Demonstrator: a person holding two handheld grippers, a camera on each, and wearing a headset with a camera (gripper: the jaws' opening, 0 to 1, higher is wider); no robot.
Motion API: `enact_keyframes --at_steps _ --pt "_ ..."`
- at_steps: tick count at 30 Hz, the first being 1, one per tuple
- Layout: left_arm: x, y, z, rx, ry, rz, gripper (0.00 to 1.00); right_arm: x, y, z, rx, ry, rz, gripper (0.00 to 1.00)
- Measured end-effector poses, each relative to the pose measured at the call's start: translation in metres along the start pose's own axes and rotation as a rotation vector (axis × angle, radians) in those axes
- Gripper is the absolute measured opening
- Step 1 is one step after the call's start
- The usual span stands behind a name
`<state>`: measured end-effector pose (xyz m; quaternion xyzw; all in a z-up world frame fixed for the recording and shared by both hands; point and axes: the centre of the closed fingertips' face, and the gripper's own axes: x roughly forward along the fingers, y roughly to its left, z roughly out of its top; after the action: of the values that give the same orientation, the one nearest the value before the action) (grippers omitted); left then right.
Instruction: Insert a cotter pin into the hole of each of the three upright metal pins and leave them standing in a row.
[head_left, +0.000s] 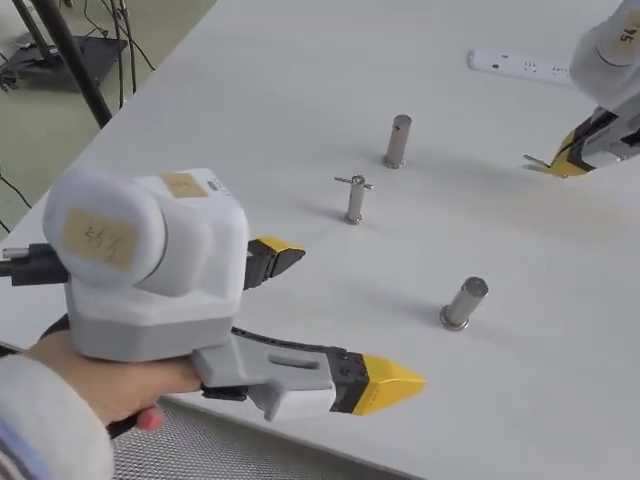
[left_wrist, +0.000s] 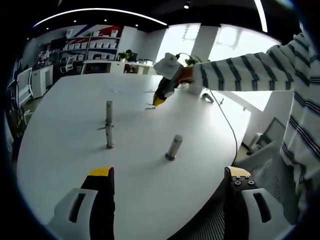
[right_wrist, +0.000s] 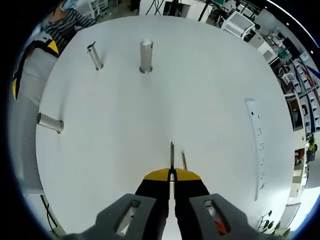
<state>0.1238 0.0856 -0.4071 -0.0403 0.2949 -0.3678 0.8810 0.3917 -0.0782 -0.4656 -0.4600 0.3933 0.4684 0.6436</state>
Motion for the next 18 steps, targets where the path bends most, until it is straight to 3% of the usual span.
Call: enact_keyframes --at_steps 4,6,12,18 --pt "0.001 0.0 0.006 -0.012 -0.012 -0.002 0.87 -0.017 0.003 0.005 -0.022 -0.054 -0.04 0.0" --pt "0.002 0.0 0.009 -0.016 -0.017 -0.001 0.86 -0.032 0.013 0.012 -0.026 -0.088 -0.061 0.0" --pt "0.006 0.002 0.018 -0.017 -0.028 -0.003 0.84 -0.044 0.016 0.008 -0.037 -0.15 -0.09 0.0" --pt "0.014 0.002 0.024 -0.006 -0.022 -0.008 0.81 -0.063 0.035 0.027 -0.113 -0.218 -0.163 0.0"
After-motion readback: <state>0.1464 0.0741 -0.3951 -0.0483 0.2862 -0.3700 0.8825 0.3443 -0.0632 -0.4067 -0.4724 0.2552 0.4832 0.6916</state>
